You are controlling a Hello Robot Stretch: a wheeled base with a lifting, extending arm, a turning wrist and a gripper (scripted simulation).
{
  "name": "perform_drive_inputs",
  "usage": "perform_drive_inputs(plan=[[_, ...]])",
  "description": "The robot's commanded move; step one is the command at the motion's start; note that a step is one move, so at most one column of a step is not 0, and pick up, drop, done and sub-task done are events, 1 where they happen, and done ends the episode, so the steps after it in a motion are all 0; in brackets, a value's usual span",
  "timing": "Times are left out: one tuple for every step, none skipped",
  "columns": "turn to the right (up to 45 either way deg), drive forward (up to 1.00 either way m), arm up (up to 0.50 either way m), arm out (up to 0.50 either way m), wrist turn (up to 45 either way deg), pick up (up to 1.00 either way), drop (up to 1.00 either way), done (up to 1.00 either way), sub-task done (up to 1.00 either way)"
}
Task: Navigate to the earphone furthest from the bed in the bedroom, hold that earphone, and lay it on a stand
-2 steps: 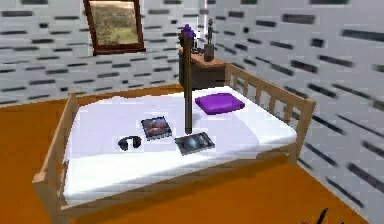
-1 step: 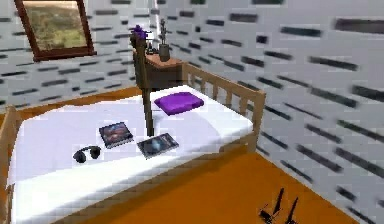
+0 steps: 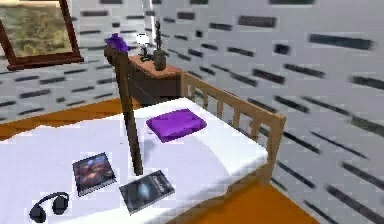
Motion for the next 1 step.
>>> perform_drive_inputs(plan=[[-45.0, 0.00, 0.00, 0.00, 0.0, 0.00, 0.00, 0.00, 0.00]])
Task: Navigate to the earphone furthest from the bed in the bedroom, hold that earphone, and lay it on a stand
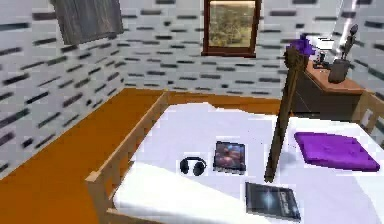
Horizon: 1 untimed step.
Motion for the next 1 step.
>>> perform_drive_inputs(plan=[[-39.0, 0.00, 0.00, 0.00, 0.0, 0.00, 0.00, 0.00, 0.00]])
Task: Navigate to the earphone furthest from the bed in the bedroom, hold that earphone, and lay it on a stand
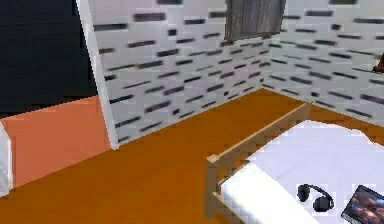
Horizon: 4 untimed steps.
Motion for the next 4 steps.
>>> perform_drive_inputs(plan=[[0.0, 0.10, 0.00, 0.00, 0.0, 0.00, 0.00, 0.00, 0.00], [-27.0, 0.00, 0.00, 0.00, 0.0, 0.00, 0.00, 0.00, 0.00], [0.0, 0.85, 0.00, 0.00, 0.0, 0.00, 0.00, 0.00, 0.00], [27.0, 0.00, 0.00, 0.00, 0.0, 0.00, 0.00, 0.00, 0.00]])
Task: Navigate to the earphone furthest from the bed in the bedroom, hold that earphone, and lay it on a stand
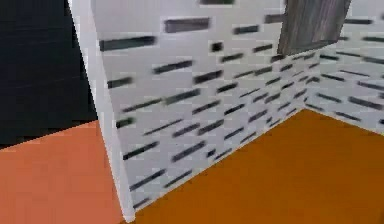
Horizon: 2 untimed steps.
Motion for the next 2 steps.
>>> perform_drive_inputs(plan=[[0.0, 0.35, 0.00, 0.00, 0.0, 0.00, 0.00, 0.00, 0.00], [42.0, 0.00, 0.00, 0.00, 0.0, 0.00, 0.00, 0.00, 0.00]])
